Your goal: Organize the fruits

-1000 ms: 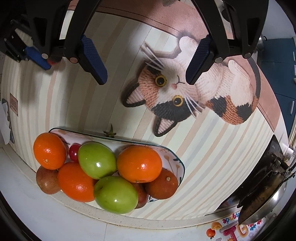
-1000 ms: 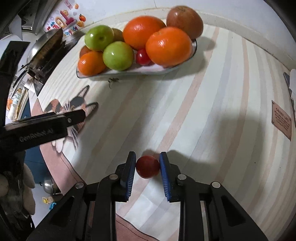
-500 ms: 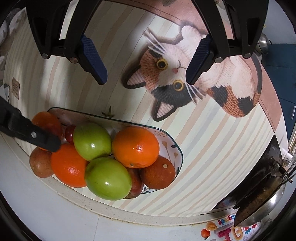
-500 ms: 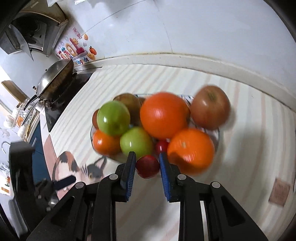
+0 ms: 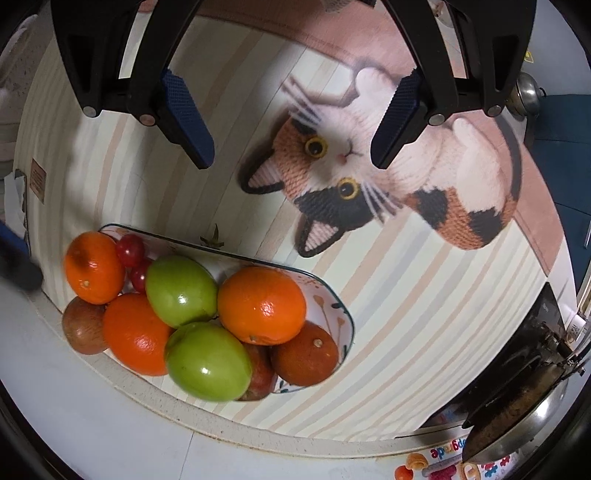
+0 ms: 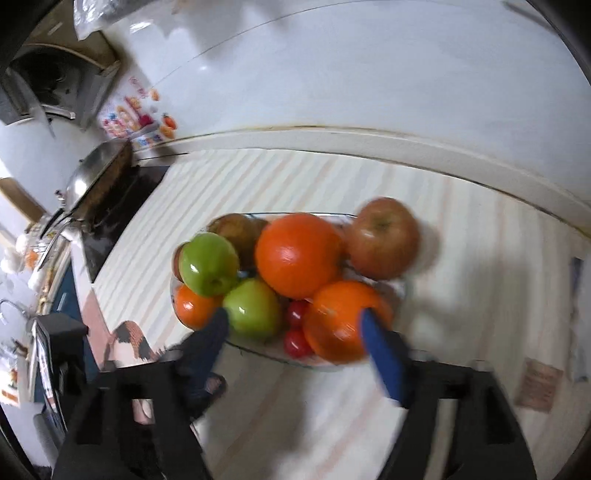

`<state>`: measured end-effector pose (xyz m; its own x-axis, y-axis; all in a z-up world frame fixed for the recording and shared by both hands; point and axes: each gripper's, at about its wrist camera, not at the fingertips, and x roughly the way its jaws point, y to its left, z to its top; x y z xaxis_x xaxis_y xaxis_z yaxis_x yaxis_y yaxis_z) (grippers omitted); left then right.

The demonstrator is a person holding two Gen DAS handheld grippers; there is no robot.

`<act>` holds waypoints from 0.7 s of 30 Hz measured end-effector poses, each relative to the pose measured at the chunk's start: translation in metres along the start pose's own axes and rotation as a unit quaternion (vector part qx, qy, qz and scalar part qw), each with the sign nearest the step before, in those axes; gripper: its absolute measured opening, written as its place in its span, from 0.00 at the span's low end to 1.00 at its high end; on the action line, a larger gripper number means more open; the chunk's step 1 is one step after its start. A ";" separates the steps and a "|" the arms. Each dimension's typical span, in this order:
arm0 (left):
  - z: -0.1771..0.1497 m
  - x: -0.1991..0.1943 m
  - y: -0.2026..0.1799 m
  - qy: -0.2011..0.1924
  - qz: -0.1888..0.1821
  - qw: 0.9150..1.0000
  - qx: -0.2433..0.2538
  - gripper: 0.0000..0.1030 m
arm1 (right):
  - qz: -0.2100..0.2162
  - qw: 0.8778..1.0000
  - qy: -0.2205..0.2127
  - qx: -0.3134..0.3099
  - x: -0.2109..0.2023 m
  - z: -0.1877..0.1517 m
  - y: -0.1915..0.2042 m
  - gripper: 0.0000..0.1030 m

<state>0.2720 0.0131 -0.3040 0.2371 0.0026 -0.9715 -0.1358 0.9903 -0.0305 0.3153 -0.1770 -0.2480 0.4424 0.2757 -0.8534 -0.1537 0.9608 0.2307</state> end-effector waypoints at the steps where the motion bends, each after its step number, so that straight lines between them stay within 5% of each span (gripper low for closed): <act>1: -0.001 -0.007 0.002 -0.002 -0.003 1.000 0.000 0.84 | -0.020 1.000 0.007 -0.003 -0.006 -0.002 0.000 0.89; 8: -0.008 -0.071 0.005 -0.030 -0.017 0.999 0.013 0.84 | -0.062 0.998 0.017 -0.001 -0.056 -0.023 0.005 0.92; 21: -0.038 -0.195 -0.006 -0.085 -0.041 0.994 0.054 0.84 | -0.053 0.998 -0.022 0.005 -0.181 -0.051 0.047 0.94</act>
<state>0.1900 0.0018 -0.1228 0.4028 -0.0644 -0.9130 -0.0076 0.9973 -0.0736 0.1825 -0.1835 -0.1068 0.4941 0.1742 -0.8518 -0.0963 0.9847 0.1455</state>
